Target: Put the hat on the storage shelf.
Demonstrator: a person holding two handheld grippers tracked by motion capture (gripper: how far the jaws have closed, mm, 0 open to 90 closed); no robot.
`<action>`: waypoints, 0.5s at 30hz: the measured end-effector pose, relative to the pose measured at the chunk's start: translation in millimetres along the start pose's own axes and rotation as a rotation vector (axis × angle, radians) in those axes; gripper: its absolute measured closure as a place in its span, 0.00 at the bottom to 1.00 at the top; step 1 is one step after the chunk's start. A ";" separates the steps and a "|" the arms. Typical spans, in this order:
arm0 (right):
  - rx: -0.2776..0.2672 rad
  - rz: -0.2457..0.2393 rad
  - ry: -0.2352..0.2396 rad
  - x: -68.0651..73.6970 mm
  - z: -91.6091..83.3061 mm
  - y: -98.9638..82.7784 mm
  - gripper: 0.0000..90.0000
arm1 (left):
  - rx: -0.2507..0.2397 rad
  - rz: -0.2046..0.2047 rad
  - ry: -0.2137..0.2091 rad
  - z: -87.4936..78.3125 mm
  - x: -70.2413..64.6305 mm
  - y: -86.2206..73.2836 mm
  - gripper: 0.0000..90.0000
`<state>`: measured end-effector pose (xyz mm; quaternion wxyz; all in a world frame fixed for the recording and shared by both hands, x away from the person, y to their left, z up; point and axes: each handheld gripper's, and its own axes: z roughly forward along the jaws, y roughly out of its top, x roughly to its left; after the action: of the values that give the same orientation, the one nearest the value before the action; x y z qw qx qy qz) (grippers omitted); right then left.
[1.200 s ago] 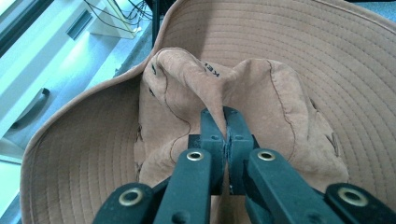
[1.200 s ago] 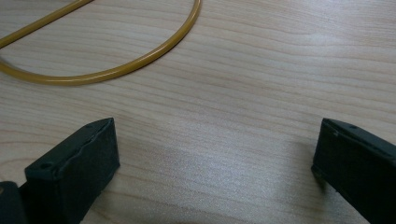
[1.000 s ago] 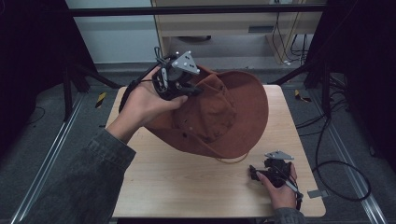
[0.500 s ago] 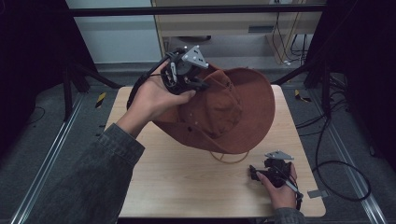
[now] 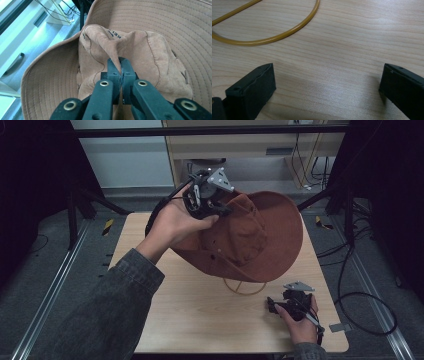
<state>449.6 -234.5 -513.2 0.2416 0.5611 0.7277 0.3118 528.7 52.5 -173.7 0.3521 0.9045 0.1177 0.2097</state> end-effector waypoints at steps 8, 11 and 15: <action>0.000 0.002 0.000 0.2 0.0 0.0 0.00 | -0.003 0.007 -0.003 6.1 -2.3 6.0 0.98; 0.000 0.002 0.000 0.2 0.0 0.0 0.00 | -0.006 0.010 -0.003 8.0 -4.6 9.1 0.98; 0.000 0.002 0.000 0.2 0.0 0.0 0.00 | -0.004 0.011 -0.007 12.4 -6.6 11.0 0.98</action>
<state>449.6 -234.4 -513.2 0.2411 0.5619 0.7271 0.3121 529.4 34.9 -176.3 0.3530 0.9053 0.1110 0.2087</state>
